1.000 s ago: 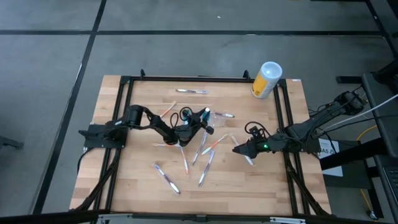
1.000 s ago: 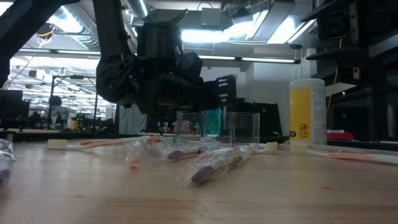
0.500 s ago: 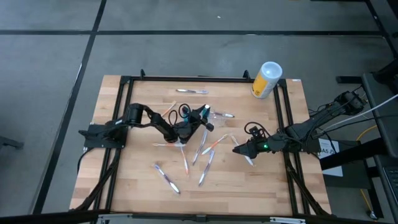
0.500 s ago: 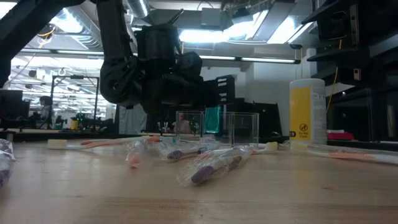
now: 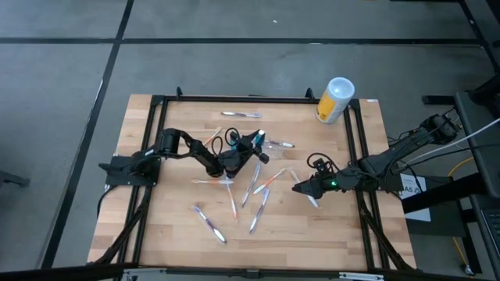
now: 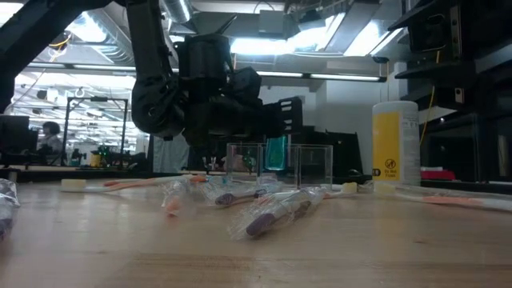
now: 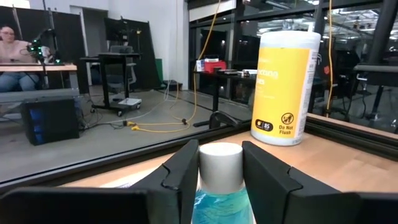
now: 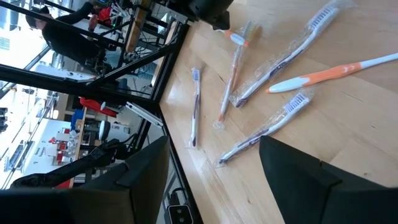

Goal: Pick & Place toothbrushing station
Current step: Put the blue mouthwash into the middle section of the transparent organizer

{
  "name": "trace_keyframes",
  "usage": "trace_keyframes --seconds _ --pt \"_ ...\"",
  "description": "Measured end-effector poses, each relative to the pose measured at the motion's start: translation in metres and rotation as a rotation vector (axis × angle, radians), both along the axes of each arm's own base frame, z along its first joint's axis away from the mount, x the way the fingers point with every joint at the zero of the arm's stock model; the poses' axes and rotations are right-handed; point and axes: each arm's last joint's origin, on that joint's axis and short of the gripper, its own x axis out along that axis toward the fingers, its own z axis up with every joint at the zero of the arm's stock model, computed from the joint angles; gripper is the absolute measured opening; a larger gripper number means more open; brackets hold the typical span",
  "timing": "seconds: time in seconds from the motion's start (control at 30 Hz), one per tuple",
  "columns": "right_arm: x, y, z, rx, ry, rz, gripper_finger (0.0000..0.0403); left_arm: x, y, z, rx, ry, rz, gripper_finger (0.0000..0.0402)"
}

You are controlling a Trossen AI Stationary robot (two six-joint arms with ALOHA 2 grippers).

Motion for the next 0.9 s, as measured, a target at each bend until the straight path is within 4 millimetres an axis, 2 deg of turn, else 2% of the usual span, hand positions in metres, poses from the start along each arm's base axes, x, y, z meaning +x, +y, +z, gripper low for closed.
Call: trace_keyframes --seconds 0.9 --pt "-0.001 0.002 0.0 0.005 -0.002 0.008 0.0252 0.001 -0.014 -0.004 -0.003 0.042 -0.017 0.0119"
